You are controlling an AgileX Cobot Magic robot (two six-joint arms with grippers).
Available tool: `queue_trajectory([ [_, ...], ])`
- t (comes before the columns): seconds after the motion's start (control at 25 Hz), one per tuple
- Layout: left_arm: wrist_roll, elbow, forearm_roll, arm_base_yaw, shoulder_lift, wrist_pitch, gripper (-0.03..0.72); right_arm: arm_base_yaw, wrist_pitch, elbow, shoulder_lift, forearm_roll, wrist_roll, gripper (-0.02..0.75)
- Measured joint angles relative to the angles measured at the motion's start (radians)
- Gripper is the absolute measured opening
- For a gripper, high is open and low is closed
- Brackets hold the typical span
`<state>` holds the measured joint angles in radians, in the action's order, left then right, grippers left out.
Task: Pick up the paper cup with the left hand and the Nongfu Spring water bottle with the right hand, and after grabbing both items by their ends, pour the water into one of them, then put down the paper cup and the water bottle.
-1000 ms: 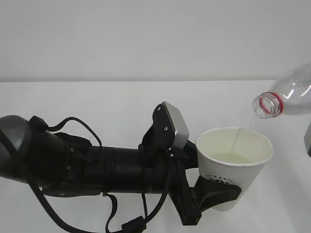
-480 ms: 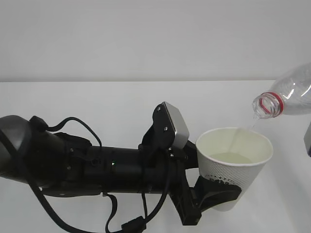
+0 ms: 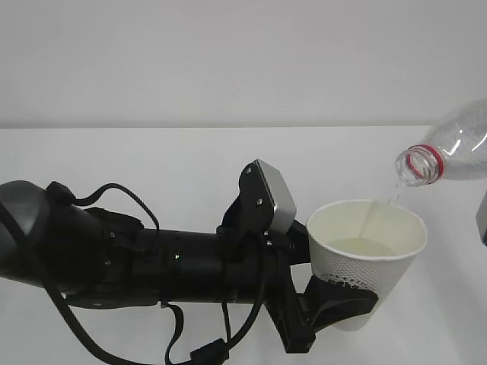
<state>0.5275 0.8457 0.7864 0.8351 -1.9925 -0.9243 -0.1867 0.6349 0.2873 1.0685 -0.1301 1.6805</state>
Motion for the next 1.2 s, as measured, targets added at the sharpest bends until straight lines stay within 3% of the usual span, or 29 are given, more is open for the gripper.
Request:
queue_trajectory([
  [1.2, 0.0, -0.004, 0.0, 0.0, 0.0, 0.0, 0.517, 0.0, 0.002, 0.0, 0.0, 0.0, 0.004, 0.495],
])
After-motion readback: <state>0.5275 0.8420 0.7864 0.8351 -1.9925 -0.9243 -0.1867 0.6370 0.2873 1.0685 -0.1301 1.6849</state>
